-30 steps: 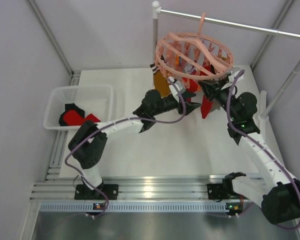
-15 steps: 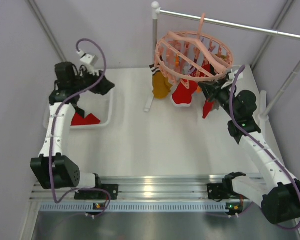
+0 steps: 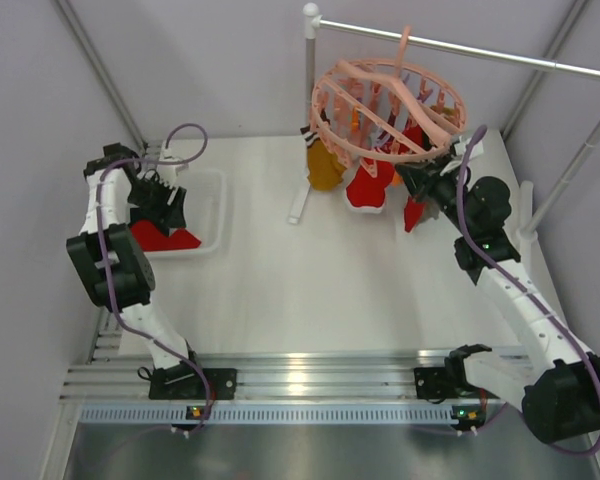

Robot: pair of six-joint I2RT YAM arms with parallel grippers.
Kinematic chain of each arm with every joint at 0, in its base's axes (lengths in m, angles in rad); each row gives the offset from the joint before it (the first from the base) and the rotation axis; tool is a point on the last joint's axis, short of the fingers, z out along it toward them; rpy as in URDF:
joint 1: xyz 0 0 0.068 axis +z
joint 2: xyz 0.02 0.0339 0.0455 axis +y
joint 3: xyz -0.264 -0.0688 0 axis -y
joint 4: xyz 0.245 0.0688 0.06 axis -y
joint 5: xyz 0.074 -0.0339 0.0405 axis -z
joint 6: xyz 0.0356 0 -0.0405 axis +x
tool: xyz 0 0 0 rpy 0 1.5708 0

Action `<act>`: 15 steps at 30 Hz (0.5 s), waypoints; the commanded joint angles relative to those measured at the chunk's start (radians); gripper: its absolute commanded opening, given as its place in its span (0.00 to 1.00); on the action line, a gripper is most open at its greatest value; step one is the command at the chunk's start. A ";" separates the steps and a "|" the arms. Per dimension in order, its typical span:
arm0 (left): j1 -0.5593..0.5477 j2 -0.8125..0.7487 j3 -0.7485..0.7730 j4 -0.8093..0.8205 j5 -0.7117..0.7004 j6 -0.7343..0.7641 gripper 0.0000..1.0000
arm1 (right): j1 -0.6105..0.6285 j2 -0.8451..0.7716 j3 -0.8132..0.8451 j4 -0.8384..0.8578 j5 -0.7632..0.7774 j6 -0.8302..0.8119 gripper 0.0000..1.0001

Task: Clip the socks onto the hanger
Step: Adjust the sock in the bin.

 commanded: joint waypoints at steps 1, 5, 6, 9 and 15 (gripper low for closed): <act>-0.003 0.048 0.018 -0.024 -0.087 0.115 0.66 | 0.003 0.007 0.053 -0.012 0.002 -0.005 0.00; -0.027 0.089 -0.014 0.057 -0.129 0.112 0.65 | 0.002 0.013 0.058 -0.020 0.007 -0.014 0.00; -0.041 0.095 -0.038 0.083 -0.146 0.104 0.64 | 0.003 0.019 0.059 -0.021 0.005 -0.014 0.00; -0.059 0.105 -0.066 0.198 -0.168 0.080 0.63 | 0.002 0.022 0.062 -0.023 0.000 -0.011 0.00; -0.067 0.169 -0.031 0.284 -0.212 0.079 0.62 | 0.002 0.022 0.067 -0.034 0.005 -0.017 0.00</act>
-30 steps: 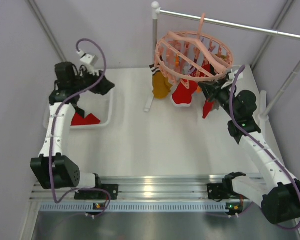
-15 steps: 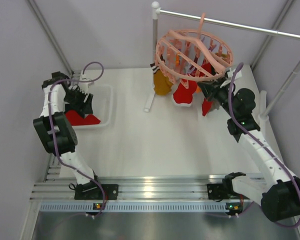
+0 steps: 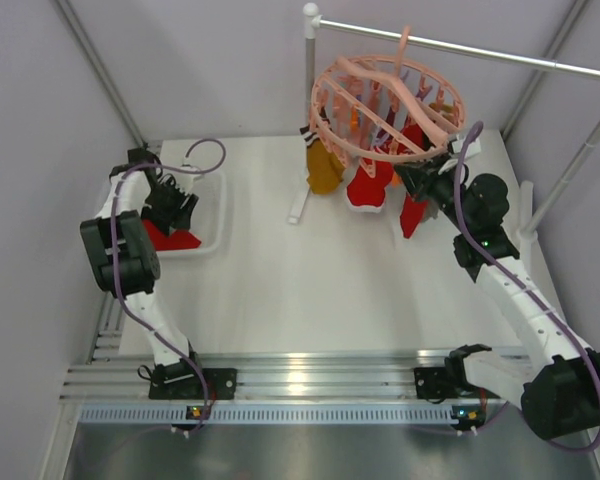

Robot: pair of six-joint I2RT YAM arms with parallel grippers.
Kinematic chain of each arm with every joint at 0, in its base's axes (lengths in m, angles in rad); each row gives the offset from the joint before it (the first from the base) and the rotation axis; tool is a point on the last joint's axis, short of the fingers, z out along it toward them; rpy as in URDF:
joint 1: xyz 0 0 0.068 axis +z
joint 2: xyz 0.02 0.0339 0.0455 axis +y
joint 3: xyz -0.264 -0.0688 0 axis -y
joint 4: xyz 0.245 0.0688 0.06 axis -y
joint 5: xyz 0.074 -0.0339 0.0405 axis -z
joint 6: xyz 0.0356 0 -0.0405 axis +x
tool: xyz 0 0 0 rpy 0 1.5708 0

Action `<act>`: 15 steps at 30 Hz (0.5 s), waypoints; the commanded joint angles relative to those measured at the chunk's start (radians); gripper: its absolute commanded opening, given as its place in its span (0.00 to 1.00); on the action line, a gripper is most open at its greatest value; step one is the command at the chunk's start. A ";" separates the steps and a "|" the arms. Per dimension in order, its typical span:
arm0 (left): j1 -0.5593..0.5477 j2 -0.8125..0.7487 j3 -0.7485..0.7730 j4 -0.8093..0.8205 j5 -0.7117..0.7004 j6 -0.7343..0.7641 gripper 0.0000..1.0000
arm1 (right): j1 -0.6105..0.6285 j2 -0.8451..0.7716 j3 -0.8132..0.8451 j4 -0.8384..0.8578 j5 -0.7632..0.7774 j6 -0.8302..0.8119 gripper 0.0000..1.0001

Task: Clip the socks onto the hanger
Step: Adjust the sock in the bin.

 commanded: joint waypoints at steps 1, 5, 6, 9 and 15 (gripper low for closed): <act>0.002 0.052 0.038 0.084 -0.043 0.018 0.60 | 0.002 0.003 0.053 -0.011 0.004 -0.015 0.00; -0.003 0.088 0.052 0.082 -0.057 0.045 0.56 | 0.004 0.008 0.061 -0.017 0.004 -0.020 0.00; -0.005 0.095 0.056 0.061 -0.055 0.047 0.55 | 0.002 0.008 0.063 -0.019 0.006 -0.027 0.00; -0.003 0.116 0.091 0.005 -0.043 0.064 0.38 | 0.002 0.009 0.063 -0.020 0.017 -0.037 0.00; -0.002 0.081 0.121 -0.031 0.020 0.053 0.00 | 0.002 0.012 0.061 -0.017 0.023 -0.037 0.00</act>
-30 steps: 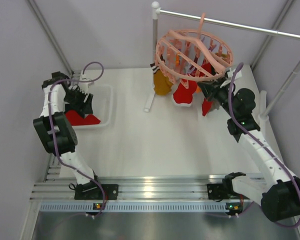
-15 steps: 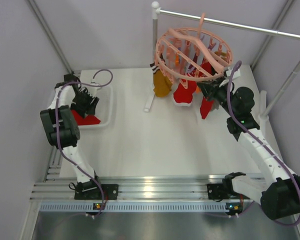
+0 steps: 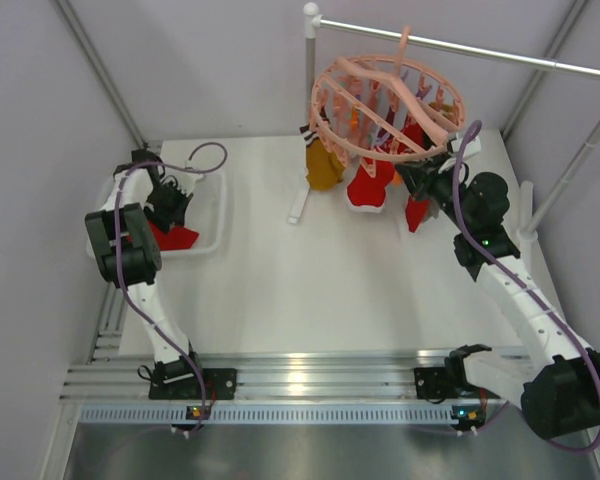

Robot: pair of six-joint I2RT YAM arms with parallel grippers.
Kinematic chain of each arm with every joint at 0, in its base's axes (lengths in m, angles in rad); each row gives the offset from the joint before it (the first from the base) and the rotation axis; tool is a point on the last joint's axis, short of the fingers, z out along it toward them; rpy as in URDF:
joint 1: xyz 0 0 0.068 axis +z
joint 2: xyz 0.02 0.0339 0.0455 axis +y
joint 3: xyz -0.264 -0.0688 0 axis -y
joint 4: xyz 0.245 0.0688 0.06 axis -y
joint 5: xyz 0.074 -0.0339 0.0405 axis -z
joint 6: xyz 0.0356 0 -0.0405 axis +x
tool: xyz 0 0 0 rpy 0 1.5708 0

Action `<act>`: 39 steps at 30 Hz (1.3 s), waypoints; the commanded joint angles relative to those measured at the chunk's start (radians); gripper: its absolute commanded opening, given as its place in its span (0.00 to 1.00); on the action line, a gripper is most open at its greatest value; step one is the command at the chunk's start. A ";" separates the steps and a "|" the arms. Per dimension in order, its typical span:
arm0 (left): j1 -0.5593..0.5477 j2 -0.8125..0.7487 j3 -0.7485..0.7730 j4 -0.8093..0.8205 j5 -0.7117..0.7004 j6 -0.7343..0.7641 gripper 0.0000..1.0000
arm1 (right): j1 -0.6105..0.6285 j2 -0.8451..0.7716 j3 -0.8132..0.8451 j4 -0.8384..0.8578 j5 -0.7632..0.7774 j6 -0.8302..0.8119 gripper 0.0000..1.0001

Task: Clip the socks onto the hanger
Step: Adjust the sock in the bin.

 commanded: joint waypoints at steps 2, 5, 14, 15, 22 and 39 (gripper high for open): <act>-0.003 -0.060 0.077 -0.051 0.084 -0.009 0.00 | 0.002 0.011 0.047 0.003 0.013 -0.018 0.00; -0.003 -0.080 0.126 -0.072 0.128 -0.032 0.00 | 0.002 0.009 0.045 0.006 0.013 -0.018 0.00; -0.003 -0.144 0.191 -0.053 0.219 -0.110 0.00 | 0.001 0.006 0.041 0.009 0.010 -0.019 0.00; -0.003 -0.150 0.188 -0.030 0.231 -0.114 0.00 | 0.001 0.009 0.039 0.009 0.010 -0.018 0.00; -0.030 -0.134 0.160 0.010 0.288 -0.142 0.00 | 0.002 0.006 0.036 0.010 0.007 -0.018 0.00; -0.095 0.058 0.243 -0.035 0.381 -0.155 0.12 | 0.002 0.023 0.039 0.009 0.007 -0.013 0.00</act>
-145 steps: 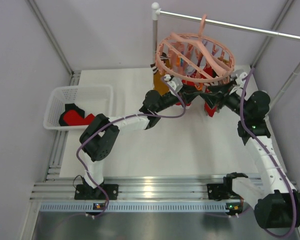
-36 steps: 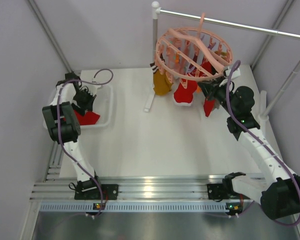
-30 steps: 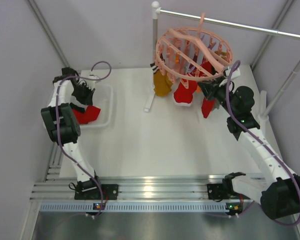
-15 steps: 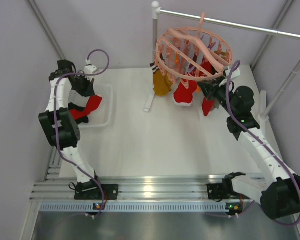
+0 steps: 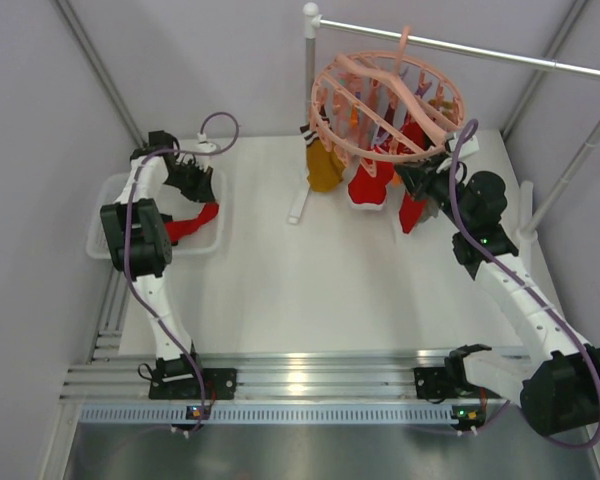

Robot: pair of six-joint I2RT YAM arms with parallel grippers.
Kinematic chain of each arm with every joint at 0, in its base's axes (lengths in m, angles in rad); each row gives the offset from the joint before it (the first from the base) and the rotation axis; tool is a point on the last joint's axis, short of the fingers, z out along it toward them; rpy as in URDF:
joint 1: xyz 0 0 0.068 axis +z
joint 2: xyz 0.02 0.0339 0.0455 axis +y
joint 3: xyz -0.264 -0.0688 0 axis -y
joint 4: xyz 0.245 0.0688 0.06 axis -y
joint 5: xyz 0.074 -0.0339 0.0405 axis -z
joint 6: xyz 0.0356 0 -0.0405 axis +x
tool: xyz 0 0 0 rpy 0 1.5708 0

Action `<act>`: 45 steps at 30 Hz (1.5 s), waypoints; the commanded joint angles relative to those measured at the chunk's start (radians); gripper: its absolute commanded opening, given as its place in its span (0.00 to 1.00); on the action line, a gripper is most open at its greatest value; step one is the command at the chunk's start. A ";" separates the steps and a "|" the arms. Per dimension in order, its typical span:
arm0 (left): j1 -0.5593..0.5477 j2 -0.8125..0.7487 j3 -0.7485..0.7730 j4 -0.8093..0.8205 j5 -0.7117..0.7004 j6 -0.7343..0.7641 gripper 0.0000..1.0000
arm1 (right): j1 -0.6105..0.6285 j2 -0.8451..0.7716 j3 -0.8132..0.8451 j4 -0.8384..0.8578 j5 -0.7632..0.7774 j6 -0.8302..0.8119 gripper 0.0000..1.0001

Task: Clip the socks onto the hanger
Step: Adjust the sock in the bin, then pick up the sock from the bin.

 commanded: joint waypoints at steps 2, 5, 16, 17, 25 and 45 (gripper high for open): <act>-0.004 -0.050 0.033 -0.105 0.115 0.101 0.13 | 0.002 0.013 0.039 0.014 -0.001 0.001 0.00; -0.005 -0.065 0.020 -0.216 0.138 0.183 0.16 | 0.002 0.018 0.041 0.020 -0.004 0.007 0.00; 0.053 -0.106 0.031 -0.274 0.228 0.209 0.54 | 0.002 0.010 0.045 0.010 -0.008 0.002 0.00; 0.056 -0.106 0.039 -0.271 0.230 0.209 0.55 | 0.002 0.010 0.047 0.008 -0.008 0.001 0.00; 0.068 -0.044 0.068 -0.274 0.193 0.276 0.59 | 0.004 0.006 0.047 0.001 -0.007 -0.007 0.00; 0.064 0.092 0.014 -0.201 0.183 0.292 0.28 | 0.001 0.038 0.070 0.001 -0.005 -0.007 0.00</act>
